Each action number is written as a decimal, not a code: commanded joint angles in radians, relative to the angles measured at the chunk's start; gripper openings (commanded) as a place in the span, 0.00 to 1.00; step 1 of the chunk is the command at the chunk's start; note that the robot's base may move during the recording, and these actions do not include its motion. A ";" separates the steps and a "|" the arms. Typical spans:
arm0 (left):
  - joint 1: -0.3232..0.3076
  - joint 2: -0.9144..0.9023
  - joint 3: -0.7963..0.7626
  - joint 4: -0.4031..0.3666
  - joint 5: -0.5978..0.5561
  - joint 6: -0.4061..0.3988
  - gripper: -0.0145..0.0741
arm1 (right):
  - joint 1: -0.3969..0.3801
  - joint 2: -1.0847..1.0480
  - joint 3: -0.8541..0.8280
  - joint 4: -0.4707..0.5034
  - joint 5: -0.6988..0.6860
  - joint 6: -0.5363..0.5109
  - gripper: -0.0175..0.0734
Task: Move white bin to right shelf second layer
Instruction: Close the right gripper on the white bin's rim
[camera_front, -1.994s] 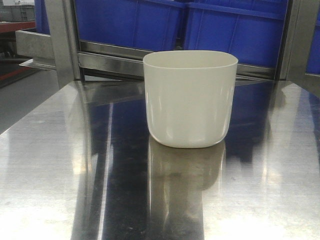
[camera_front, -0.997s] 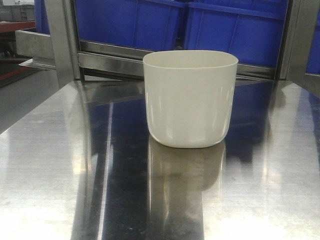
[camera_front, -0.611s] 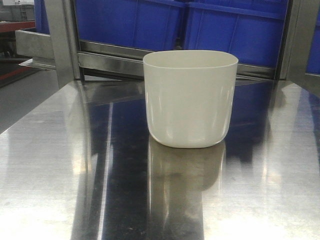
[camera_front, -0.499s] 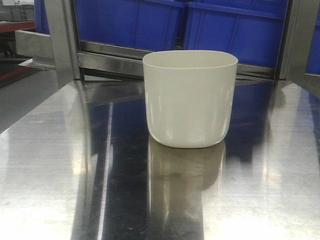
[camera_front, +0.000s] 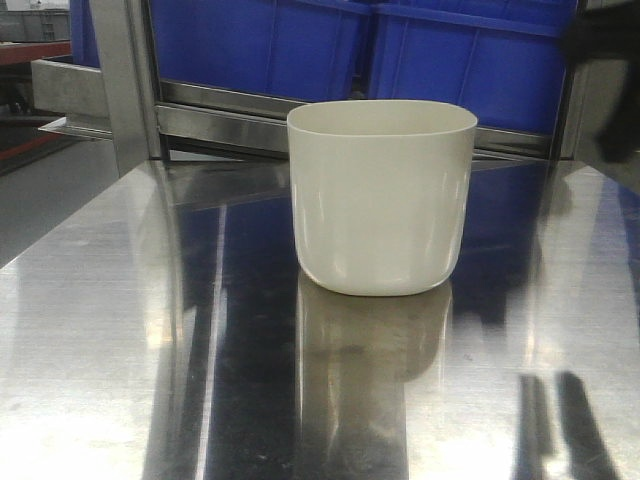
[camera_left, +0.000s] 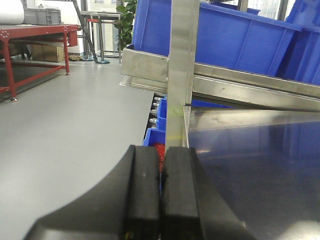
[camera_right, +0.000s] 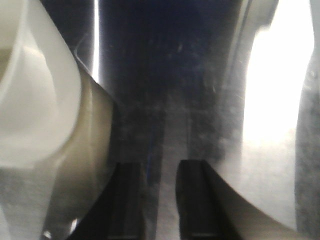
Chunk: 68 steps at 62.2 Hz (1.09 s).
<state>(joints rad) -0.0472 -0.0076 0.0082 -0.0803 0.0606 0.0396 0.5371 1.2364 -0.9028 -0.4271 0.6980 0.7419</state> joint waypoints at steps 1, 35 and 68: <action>-0.005 -0.015 0.027 -0.005 -0.083 -0.005 0.26 | 0.031 0.059 -0.163 -0.036 0.061 0.029 0.55; -0.005 -0.015 0.027 -0.005 -0.083 -0.005 0.26 | 0.051 0.386 -0.657 0.124 0.314 -0.078 0.55; -0.005 -0.015 0.027 -0.005 -0.083 -0.005 0.26 | 0.038 0.489 -0.654 0.144 0.299 -0.078 0.55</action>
<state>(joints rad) -0.0472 -0.0076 0.0082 -0.0803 0.0606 0.0396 0.5843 1.7709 -1.5254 -0.2654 1.0304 0.6754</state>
